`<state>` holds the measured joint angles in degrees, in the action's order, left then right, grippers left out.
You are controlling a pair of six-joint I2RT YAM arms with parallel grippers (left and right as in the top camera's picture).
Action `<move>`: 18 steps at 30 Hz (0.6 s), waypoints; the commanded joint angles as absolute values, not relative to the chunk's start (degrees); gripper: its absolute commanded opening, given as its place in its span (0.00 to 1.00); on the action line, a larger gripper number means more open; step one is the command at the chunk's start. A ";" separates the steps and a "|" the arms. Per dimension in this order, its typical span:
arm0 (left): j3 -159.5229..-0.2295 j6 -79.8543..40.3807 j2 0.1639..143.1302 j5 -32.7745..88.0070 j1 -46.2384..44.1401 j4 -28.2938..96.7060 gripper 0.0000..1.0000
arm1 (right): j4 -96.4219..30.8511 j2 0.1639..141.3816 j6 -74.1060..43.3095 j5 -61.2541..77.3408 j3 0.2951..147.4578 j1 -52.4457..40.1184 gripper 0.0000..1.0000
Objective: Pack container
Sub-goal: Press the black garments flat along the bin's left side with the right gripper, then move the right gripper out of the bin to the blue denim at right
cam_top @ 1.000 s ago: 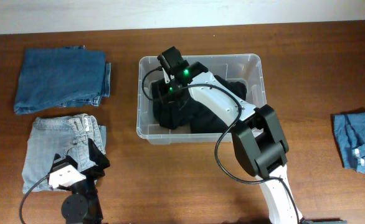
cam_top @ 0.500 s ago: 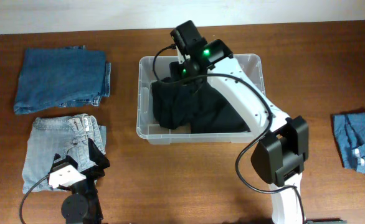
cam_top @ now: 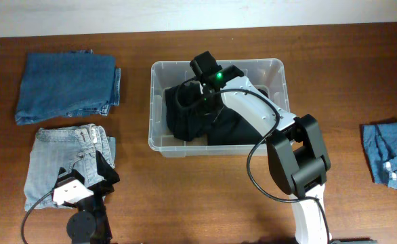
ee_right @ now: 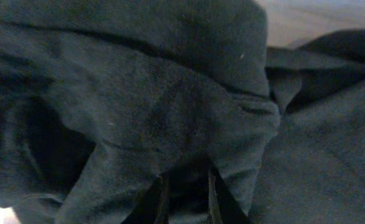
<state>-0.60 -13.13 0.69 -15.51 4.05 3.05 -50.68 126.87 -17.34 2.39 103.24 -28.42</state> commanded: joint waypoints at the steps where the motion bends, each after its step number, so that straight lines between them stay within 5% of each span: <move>1: -0.51 -13.23 0.34 -16.12 4.34 3.33 0.99 | -50.52 127.24 -16.95 2.33 101.78 -28.42 0.16; 11: -0.51 -13.23 0.34 -16.12 4.34 3.33 1.00 | -58.37 121.86 -16.91 2.31 114.13 -27.73 0.21; 12: -0.51 -13.23 0.34 -16.12 4.34 3.33 0.99 | -60.12 121.08 -16.91 2.28 116.38 -27.64 0.27; 14: -0.51 -13.23 0.34 -16.12 4.34 3.33 0.99 | -64.49 119.31 -16.91 2.11 121.54 -27.22 0.53; 16: -0.51 -13.23 0.34 -16.12 4.34 3.33 0.99 | -68.88 117.80 -16.95 1.30 126.02 -26.57 0.99; 18: -0.51 -13.23 0.34 -16.12 4.34 3.33 0.99 | -73.47 116.44 -16.97 -0.75 130.06 -25.69 0.99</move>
